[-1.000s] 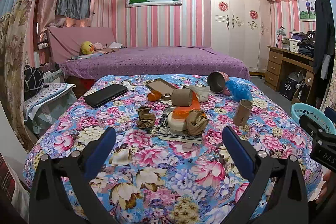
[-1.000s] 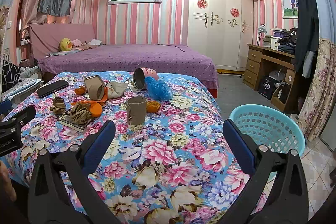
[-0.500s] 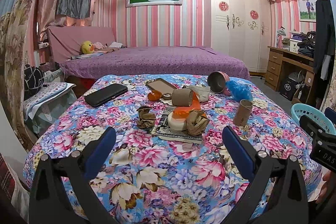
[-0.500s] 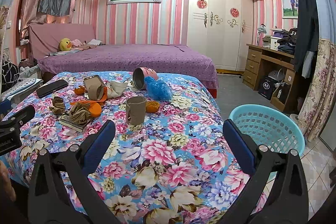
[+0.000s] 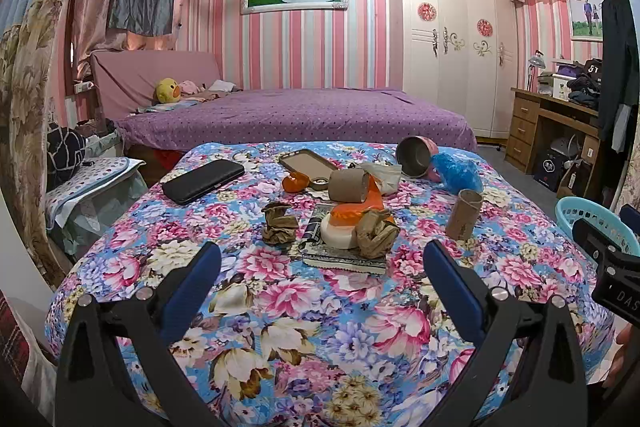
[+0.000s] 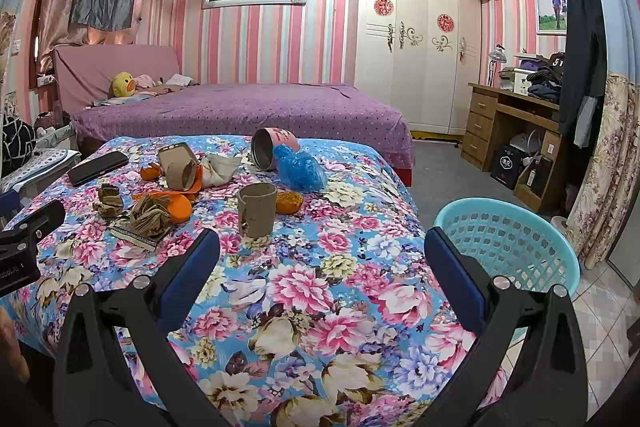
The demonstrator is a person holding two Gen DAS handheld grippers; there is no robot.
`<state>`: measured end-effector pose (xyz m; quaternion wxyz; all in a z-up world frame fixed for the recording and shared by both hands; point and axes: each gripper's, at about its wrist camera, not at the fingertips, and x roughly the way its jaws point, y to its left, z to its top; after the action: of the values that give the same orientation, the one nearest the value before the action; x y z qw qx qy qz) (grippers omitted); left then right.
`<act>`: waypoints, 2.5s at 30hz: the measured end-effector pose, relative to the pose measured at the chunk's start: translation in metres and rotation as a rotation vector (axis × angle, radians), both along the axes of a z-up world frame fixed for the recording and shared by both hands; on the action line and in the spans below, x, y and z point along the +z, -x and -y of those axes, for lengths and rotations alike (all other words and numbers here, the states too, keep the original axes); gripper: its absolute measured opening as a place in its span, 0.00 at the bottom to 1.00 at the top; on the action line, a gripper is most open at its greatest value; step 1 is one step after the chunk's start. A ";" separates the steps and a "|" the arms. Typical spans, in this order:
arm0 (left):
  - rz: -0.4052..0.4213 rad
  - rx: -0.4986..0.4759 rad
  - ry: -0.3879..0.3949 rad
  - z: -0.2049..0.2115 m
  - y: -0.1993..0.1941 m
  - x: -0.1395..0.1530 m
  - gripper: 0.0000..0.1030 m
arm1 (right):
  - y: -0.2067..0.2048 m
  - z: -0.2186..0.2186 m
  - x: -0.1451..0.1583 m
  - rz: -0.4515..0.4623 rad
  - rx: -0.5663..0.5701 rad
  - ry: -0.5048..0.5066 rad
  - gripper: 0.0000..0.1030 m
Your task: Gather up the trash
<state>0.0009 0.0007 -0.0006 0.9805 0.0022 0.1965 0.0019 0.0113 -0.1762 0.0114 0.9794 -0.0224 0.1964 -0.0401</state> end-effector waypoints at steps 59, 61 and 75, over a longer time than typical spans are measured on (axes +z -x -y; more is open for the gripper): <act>-0.028 -0.003 -0.014 -0.022 -0.071 0.030 0.96 | -0.073 0.011 0.052 0.028 -0.022 -0.043 0.96; -0.029 0.001 -0.006 -0.028 -0.081 0.031 0.96 | -0.085 0.013 0.051 0.019 -0.029 -0.048 0.96; -0.111 0.040 -0.052 -0.050 -0.114 -0.011 0.96 | -0.131 0.029 -0.009 -0.116 0.005 -0.068 0.96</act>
<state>0.1153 0.0505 -0.0120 0.9675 0.0238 0.2505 0.0265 0.1420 -0.2051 0.0020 0.9667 0.0082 0.2542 -0.0298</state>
